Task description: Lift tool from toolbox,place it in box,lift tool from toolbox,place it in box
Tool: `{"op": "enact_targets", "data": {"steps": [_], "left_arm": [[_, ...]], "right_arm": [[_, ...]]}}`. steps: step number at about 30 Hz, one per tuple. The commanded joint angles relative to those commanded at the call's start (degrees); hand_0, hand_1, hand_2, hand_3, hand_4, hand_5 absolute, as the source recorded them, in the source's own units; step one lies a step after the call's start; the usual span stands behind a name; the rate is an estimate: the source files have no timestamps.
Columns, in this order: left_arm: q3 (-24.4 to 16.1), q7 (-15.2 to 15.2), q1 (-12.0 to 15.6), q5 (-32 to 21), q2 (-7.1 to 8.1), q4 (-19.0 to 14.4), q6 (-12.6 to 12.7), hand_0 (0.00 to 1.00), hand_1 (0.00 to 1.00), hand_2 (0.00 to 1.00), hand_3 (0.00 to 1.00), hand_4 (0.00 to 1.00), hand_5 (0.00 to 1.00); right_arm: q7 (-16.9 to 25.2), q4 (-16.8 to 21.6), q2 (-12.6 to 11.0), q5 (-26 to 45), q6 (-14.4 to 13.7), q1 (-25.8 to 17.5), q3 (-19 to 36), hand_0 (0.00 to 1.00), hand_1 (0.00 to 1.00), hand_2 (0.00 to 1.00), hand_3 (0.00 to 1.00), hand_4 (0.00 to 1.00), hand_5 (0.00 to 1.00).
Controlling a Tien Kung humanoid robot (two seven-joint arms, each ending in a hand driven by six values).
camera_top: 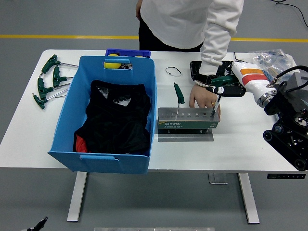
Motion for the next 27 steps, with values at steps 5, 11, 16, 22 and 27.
{"op": "enact_targets", "data": {"steps": [5, 11, 16, 22, 27], "left_arm": [[-0.2, 0.1, 0.2, 0.4, 0.0, 0.0, 0.0, 0.785, 0.806, 0.817, 0.726, 0.718, 0.585], [-0.5, 0.2, 0.4, 0.8, 0.05, 0.0, 0.0, 0.785, 0.806, 0.817, 0.726, 0.718, 0.585], [-0.4, 0.1, 0.4, 0.6, 0.1, 0.0, -0.1, 0.785, 0.806, 0.817, 0.726, 0.717, 0.585], [-0.4, 0.0, 0.4, 0.4, 0.17, 0.0, -0.1, 0.785, 0.806, 0.816, 0.723, 0.717, 0.585], [-0.6, -0.1, 0.5, 0.3, 0.2, 0.0, 0.0, 0.784, 0.805, 0.815, 0.724, 0.717, 0.584]], "right_arm": [[0.8, -0.4, 0.0, -0.9, -4.5, -0.3, -0.2, 0.002, 0.002, 0.002, 0.002, 0.998, 0.561], [1.4, 0.6, -0.4, -1.1, -7.9, -0.5, 0.3, 0.002, 0.002, 0.002, 0.002, 0.998, 0.517], [1.7, 1.9, -1.0, -0.5, -9.2, -0.4, 0.9, 0.002, 0.002, 0.002, 0.002, 0.998, 0.433], [1.2, 4.4, -2.0, -0.3, -8.8, -0.2, 1.9, 0.002, 0.002, 0.002, 0.002, 0.84, 0.395], [1.1, 7.5, -3.1, -0.8, -8.7, 0.3, 3.3, 0.002, 0.002, 0.002, 0.002, 0.693, 0.341]]}}
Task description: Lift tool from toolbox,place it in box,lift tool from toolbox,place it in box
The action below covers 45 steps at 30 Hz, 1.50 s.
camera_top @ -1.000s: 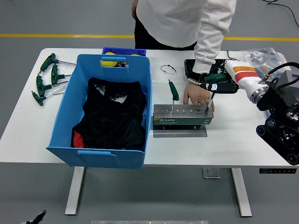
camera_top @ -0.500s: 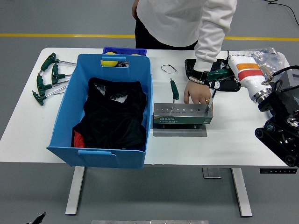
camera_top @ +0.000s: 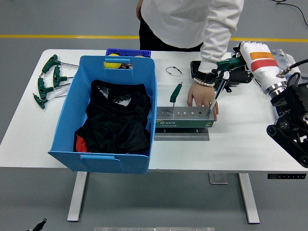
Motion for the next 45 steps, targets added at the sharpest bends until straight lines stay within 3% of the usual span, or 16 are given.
{"op": "enact_targets", "data": {"steps": [16, 24, 33, 39, 45], "left_arm": [[-0.4, 0.1, 0.2, 0.3, 0.21, 0.0, 0.0, 0.784, 0.803, 0.815, 0.72, 0.717, 0.585], [-0.2, 0.1, 0.1, 0.1, 0.31, 0.0, 0.0, 0.783, 0.803, 0.815, 0.721, 0.717, 0.585], [-0.1, 0.2, 0.1, 0.1, 0.41, 0.0, 0.0, 0.783, 0.802, 0.815, 0.721, 0.717, 0.585], [-0.3, 0.3, -0.1, 0.6, 0.5, 0.0, 0.1, 0.783, 0.801, 0.815, 0.722, 0.717, 0.585], [-0.5, 0.3, -0.3, 1.2, 0.68, 0.0, 0.1, 0.783, 0.801, 0.814, 0.724, 0.717, 0.585]], "right_arm": [[-0.7, 7.4, -2.3, -3.9, -0.1, 3.9, 2.4, 0.002, 0.002, 0.002, 0.002, 0.685, 0.327], [-1.3, 13.9, -1.4, -5.8, -0.6, 7.0, 2.0, 0.002, 0.002, 0.002, 0.002, 0.684, 0.32], [-2.1, 20.3, 3.3, -6.0, -0.1, 11.6, -4.6, 0.002, 0.002, 0.002, 0.002, 0.683, 0.32], [-2.9, 18.8, 7.2, -5.6, 1.1, 15.0, -12.3, 0.002, 0.002, 0.002, 0.002, 0.683, 0.321], [-4.3, 14.1, 11.1, -6.3, 2.5, 17.8, -20.0, 0.002, 0.002, 0.002, 0.002, 0.682, 0.331]]}}
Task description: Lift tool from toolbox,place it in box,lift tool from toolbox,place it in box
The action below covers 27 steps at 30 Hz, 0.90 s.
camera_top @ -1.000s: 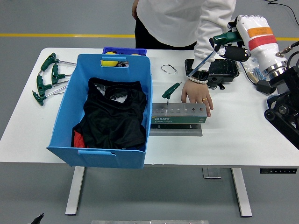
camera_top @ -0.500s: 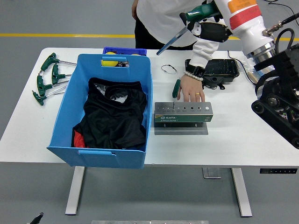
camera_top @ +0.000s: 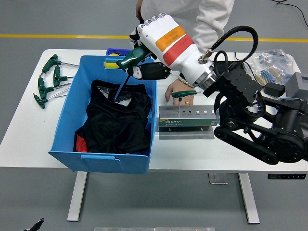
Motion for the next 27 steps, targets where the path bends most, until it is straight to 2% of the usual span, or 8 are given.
{"op": "enact_targets", "data": {"steps": [6, 7, 12, 13, 18, 19, 25, 27], "left_arm": [[-0.2, 0.1, -0.2, 0.5, 0.23, 0.0, 0.0, 0.783, 0.801, 0.814, 0.722, 0.717, 0.585], [-0.2, 0.1, -0.2, 0.5, 0.25, 0.0, 0.1, 0.781, 0.801, 0.813, 0.721, 0.717, 0.585], [-0.6, 0.3, -0.2, 1.3, 0.33, 0.0, 0.1, 0.781, 0.801, 0.813, 0.721, 0.717, 0.585], [-0.7, 0.4, -0.2, 1.4, 0.34, 0.0, 0.1, 0.782, 0.803, 0.812, 0.722, 0.717, 0.585], [-0.7, 0.4, 0.0, 1.7, 0.41, 0.0, 0.1, 0.782, 0.803, 0.812, 0.722, 0.717, 0.585], [-0.8, 0.4, 0.0, 1.8, 0.43, 0.0, 0.1, 0.783, 0.801, 0.813, 0.723, 0.717, 0.585], [-1.1, 0.5, 0.2, 2.2, 0.54, 0.0, 0.1, 0.783, 0.801, 0.813, 0.723, 0.717, 0.585], [-1.2, 0.5, 0.2, 2.3, 0.51, 0.0, 0.1, 0.781, 0.801, 0.812, 0.723, 0.717, 0.585]], "right_arm": [[-1.4, -5.0, 3.4, -1.0, 3.7, 1.8, -4.8, 0.002, 0.002, 0.028, 0.005, 0.646, 0.368], [-1.6, -5.7, 3.9, -1.1, 4.4, 2.1, -5.3, 0.083, 0.062, 0.154, 0.151, 0.808, 0.24], [-2.5, -10.6, 7.3, -1.9, 5.7, 3.4, -7.9, 0.083, 0.062, 0.154, 0.151, 0.808, 0.24], [-2.6, -11.5, 7.8, -2.4, 5.8, 3.6, -8.3, 0.437, 0.357, 0.428, 0.476, 0.809, 0.322], [-4.0, -15.6, 10.4, -5.0, 7.2, 5.1, -9.6, 0.437, 0.357, 0.428, 0.476, 0.809, 0.322], [-4.2, -16.1, 10.6, -5.8, 7.7, 5.4, -9.6, 0.954, 0.872, 0.88, 0.807, 0.908, 0.399], [-5.1, -17.3, 11.0, -8.9, 10.7, 6.6, -9.3, 0.954, 0.872, 0.88, 0.807, 0.908, 0.399], [-4.7, -17.3, 10.8, -8.6, 10.5, 6.5, -9.3, 0.998, 0.98, 0.998, 0.935, 0.927, 0.402]]}}
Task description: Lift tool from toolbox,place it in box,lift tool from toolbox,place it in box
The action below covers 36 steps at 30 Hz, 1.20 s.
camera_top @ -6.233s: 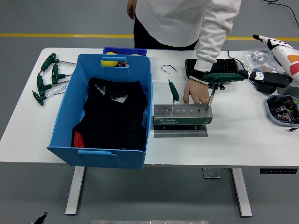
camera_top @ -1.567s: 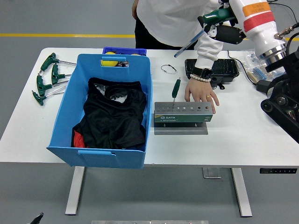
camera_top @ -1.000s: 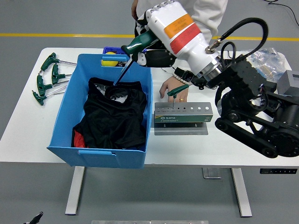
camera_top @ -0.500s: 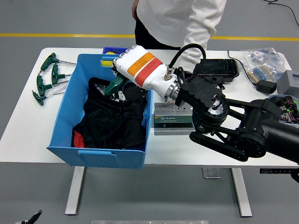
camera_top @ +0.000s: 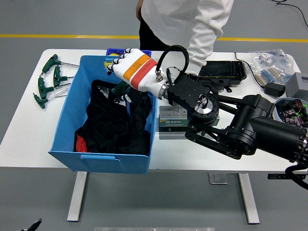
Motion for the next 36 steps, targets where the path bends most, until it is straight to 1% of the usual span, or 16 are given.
{"op": "enact_targets", "data": {"steps": [9, 10, 15, 16, 19, 21, 22, 24, 27, 28, 34, 35, 36], "left_arm": [[-0.3, 0.0, 0.0, 0.0, -0.05, 0.0, 0.0, 0.78, 0.8, 0.812, 0.723, 0.717, 0.585], [-0.4, 0.0, 0.1, 0.1, -0.07, 0.0, 0.0, 0.78, 0.801, 0.812, 0.723, 0.717, 0.585], [-0.7, 0.1, 0.3, 0.3, -0.14, 0.0, 0.1, 0.78, 0.801, 0.812, 0.723, 0.717, 0.585], [-0.7, 0.1, 0.3, 0.3, -0.15, 0.0, 0.1, 0.78, 0.8, 0.812, 0.723, 0.717, 0.585], [-0.8, 0.1, 0.4, 0.2, -0.17, 0.0, 0.1, 0.78, 0.8, 0.812, 0.723, 0.717, 0.585], [-0.9, 0.1, 0.5, 0.3, -0.17, 0.0, 0.1, 0.78, 0.8, 0.812, 0.723, 0.717, 0.585], [-1.0, 0.1, 0.5, 0.2, -0.18, 0.0, 0.1, 0.778, 0.801, 0.811, 0.723, 0.717, 0.585], [-1.1, 0.1, 0.6, 0.3, -0.22, 0.0, 0.1, 0.778, 0.801, 0.811, 0.723, 0.717, 0.585], [-1.0, 0.1, 0.7, 0.3, -0.25, 0.0, 0.1, 0.778, 0.801, 0.811, 0.723, 0.717, 0.585], [-1.0, 0.2, 0.7, 0.3, -0.29, 0.0, 0.1, 0.78, 0.801, 0.813, 0.723, 0.717, 0.585], [-0.7, 0.1, 0.7, -0.1, -0.33, 0.0, 0.1, 0.78, 0.801, 0.813, 0.723, 0.717, 0.585], [-0.8, 0.1, 0.7, -0.1, -0.35, 0.0, 0.1, 0.78, 0.8, 0.812, 0.723, 0.717, 0.585], [-0.7, 0.1, 0.7, -0.2, -0.36, 0.0, 0.1, 0.78, 0.8, 0.812, 0.723, 0.717, 0.585]], "right_arm": [[0.5, -0.1, -1.4, 0.8, 0.4, -0.7, 1.2, 0.998, 0.99, 0.998, 0.939, 0.935, 0.418], [0.3, -0.1, -1.6, 0.8, 0.5, -0.8, 1.4, 0.998, 0.981, 0.997, 0.92, 0.921, 0.416], [0.2, -0.2, -2.7, 1.2, 1.4, -1.4, 2.3, 0.998, 0.981, 0.997, 0.92, 0.921, 0.416], [0.3, -0.2, -3.1, 1.4, 1.8, -1.6, 2.6, 0.998, 0.959, 0.961, 0.874, 0.935, 0.436], [0.8, -0.1, -4.4, 2.5, 3.7, -2.0, 3.2, 0.998, 0.959, 0.961, 0.874, 0.935, 0.436], [1.2, 0.0, -5.6, 3.9, 5.4, -2.6, 3.8, 0.998, 0.959, 0.961, 0.874, 0.935, 0.436], [1.4, 0.0, -6.2, 4.7, 6.2, -2.9, 4.1, 0.985, 0.866, 0.861, 0.8, 0.959, 0.46], [1.6, -0.1, -7.0, 6.0, 7.6, -3.4, 4.8, 0.985, 0.866, 0.861, 0.8, 0.959, 0.46], [1.8, -0.3, -7.8, 7.2, 8.8, -4.1, 5.5, 0.985, 0.866, 0.861, 0.8, 0.959, 0.46], [1.8, -0.5, -8.0, 7.3, 9.1, -4.3, 5.7, 0.911, 0.724, 0.71, 0.548, 0.944, 0.46], [1.6, -2.0, -8.8, 7.9, 10.6, -5.1, 5.5, 0.911, 0.724, 0.71, 0.548, 0.944, 0.46], [1.6, -2.3, -8.9, 8.1, 11.0, -5.3, 5.3, 0.893, 0.661, 0.645, 0.481, 0.946, 0.468], [1.6, -2.5, -9.0, 8.2, 11.3, -5.5, 5.1, 0.893, 0.661, 0.645, 0.481, 0.946, 0.468]]}}
